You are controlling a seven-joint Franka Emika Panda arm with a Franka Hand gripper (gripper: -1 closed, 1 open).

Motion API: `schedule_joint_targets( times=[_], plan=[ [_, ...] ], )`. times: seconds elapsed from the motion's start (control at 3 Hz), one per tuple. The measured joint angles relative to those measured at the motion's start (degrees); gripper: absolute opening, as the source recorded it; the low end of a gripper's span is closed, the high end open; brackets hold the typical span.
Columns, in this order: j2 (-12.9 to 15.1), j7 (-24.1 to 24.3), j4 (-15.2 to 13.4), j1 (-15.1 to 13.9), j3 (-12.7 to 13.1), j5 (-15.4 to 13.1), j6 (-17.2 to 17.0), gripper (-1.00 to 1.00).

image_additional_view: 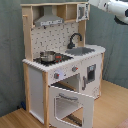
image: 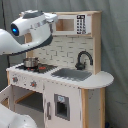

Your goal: Play with the kitchen

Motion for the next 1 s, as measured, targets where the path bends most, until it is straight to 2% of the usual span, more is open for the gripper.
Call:
schedule_joint_targets(
  times=[1.0],
  plan=[
    [-13.0, 12.4, 0.0, 0.0, 1.5, 0.0, -9.6, 1.00]
  ],
)
